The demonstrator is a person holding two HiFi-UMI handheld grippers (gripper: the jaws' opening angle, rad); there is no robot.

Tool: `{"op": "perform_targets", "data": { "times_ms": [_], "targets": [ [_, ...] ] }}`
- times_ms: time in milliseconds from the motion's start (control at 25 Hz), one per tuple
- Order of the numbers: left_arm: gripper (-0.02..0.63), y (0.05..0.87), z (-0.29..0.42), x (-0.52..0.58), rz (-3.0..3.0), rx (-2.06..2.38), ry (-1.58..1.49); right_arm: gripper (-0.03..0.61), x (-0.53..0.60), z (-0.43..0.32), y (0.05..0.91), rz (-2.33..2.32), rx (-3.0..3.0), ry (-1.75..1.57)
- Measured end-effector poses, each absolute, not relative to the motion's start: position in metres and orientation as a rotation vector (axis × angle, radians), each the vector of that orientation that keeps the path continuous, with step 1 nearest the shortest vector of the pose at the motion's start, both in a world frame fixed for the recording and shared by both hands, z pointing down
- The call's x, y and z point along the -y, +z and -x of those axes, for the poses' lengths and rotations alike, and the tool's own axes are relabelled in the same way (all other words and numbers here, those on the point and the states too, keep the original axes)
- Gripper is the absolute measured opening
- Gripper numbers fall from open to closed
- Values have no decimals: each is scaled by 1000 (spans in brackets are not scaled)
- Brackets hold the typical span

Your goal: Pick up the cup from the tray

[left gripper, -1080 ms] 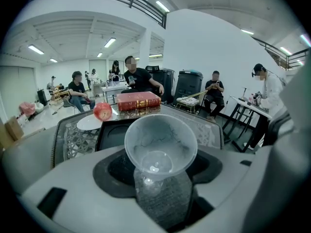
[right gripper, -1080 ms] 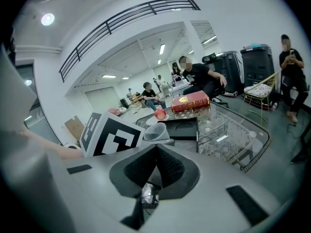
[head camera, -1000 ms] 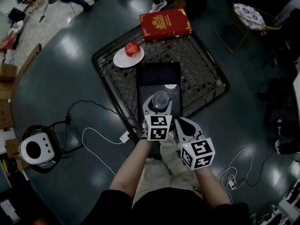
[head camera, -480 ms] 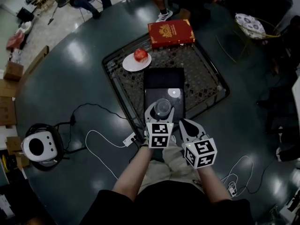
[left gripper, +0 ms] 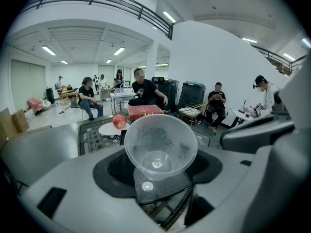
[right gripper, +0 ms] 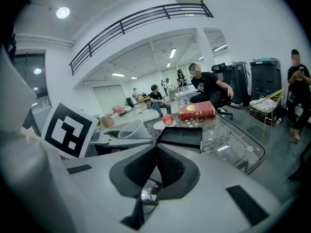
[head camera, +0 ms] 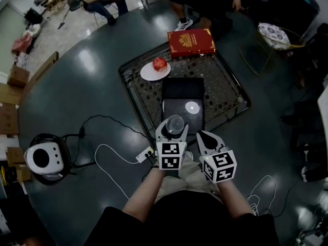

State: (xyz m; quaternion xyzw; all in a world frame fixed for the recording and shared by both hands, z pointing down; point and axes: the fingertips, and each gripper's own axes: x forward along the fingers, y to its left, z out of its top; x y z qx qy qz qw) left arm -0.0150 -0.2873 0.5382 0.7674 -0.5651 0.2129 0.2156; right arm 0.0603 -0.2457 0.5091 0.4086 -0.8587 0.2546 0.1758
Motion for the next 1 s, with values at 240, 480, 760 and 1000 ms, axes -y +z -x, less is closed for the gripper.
{"op": "perform_targets", "data": {
  "times_ms": [240,480,760,1000],
  "targets": [
    [288,522,21,274,-2133,1580,555,11,242,-56,502,-1138,2450,693],
    [289,507,26,261,-2140,1593,529,11,240,-53,491,-1124,2474,647],
    [289,497,26,246,-2159,1596,517,11,235,-50,485,-1107,2497,598],
    [290,494,26,243,-2171,1599,515,9,235,-47,485,-1091,2494,555]
  ]
}}
